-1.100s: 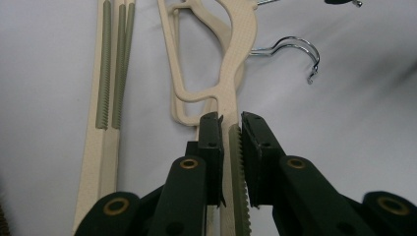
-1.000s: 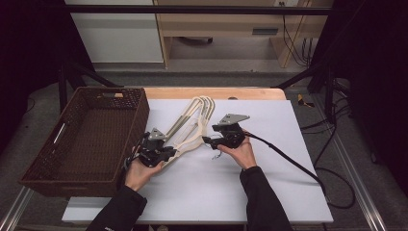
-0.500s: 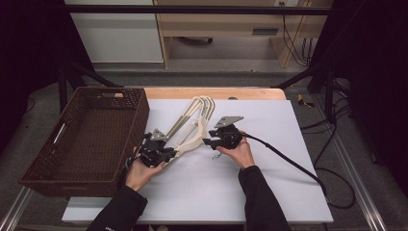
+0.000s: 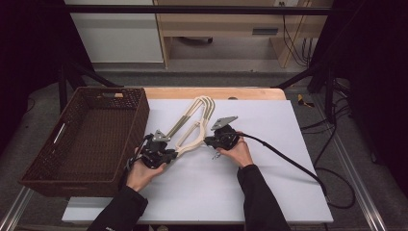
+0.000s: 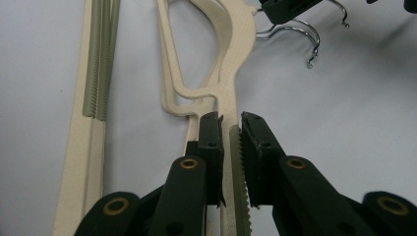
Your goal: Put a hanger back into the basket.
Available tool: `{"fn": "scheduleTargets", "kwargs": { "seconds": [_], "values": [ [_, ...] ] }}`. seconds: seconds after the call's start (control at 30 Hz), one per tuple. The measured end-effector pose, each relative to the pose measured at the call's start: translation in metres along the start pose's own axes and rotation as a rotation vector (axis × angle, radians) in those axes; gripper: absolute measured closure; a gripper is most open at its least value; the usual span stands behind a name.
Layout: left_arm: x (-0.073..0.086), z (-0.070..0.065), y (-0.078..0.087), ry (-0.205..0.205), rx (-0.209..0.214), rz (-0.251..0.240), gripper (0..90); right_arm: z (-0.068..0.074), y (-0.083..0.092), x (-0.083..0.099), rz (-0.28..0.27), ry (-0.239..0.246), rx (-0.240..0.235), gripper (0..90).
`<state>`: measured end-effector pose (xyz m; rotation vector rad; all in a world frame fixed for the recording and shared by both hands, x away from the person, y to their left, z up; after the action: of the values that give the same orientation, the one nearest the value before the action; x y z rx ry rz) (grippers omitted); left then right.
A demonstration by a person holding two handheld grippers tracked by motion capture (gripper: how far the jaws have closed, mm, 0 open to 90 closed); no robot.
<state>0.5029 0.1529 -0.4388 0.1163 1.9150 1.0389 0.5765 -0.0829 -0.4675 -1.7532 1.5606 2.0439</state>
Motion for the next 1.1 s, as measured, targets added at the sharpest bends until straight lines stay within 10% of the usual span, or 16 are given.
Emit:
{"fn": "scheduleTargets", "kwargs": {
  "seconds": [0.83, 1.1],
  "values": [
    [0.009, 0.001, -0.014, -0.004, 0.022, 0.073, 78.4, 0.001, 0.019, -0.011, 0.048, 0.003, -0.033, 89.1],
    [-0.004, -0.004, -0.006, -0.072, -0.015, -0.008, 52.8, 0.006, 0.022, -0.011, 0.045, -0.005, -0.04, 89.1]
  ]
}}
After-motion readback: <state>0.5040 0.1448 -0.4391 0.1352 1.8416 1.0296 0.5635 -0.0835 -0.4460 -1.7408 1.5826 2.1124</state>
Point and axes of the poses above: each handheld gripper's, and its own axes: y roughly backward along the jaws, x roughly out of its underside, z roughly to its left, the point moved 2 cm from there along -y, roughly forward along the jaws, and after that the axes turned 13 degrees about x, right-handed, at the moved point
